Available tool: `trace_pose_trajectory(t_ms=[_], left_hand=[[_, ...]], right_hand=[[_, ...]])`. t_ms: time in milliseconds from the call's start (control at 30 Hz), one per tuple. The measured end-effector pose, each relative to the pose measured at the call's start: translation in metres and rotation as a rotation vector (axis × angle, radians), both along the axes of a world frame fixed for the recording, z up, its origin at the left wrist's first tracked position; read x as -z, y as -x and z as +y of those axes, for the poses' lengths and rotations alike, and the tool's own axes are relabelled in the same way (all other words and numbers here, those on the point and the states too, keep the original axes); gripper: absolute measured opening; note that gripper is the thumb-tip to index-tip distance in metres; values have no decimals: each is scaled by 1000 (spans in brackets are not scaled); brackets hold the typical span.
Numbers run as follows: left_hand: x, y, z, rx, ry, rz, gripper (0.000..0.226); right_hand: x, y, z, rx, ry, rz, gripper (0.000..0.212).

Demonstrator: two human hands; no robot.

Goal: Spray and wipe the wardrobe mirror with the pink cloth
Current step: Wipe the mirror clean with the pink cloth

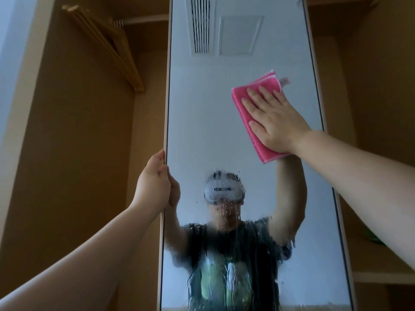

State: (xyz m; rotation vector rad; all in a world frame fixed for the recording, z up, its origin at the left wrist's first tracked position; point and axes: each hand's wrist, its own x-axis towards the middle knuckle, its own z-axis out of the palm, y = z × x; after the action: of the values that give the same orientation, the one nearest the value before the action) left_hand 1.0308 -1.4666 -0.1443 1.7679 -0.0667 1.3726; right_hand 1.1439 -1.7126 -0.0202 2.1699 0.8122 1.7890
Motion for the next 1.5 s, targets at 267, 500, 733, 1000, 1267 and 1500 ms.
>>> trace_pose_trajectory(t_ms=[267, 500, 733, 1000, 1267, 1500], left_hand=[[2, -8, 13, -107, -123, 33, 43], [1, -12, 21, -123, -185, 50, 41], [0, -13, 24, -121, -197, 65, 42], [1, -9, 21, -101, -190, 48, 46], [2, -9, 21, -99, -185, 62, 44], [1, -8, 21, -91, -158, 86, 47]], right_hand=[[75, -1, 10, -20, 119, -34, 63], [146, 5, 24, -77, 217, -85, 61], [151, 4, 26, -88, 217, -84, 60], [137, 0, 25, -124, 199, -68, 59], [75, 4, 29, -93, 101, -12, 63], [-11, 16, 41, -60, -8, 14, 79]])
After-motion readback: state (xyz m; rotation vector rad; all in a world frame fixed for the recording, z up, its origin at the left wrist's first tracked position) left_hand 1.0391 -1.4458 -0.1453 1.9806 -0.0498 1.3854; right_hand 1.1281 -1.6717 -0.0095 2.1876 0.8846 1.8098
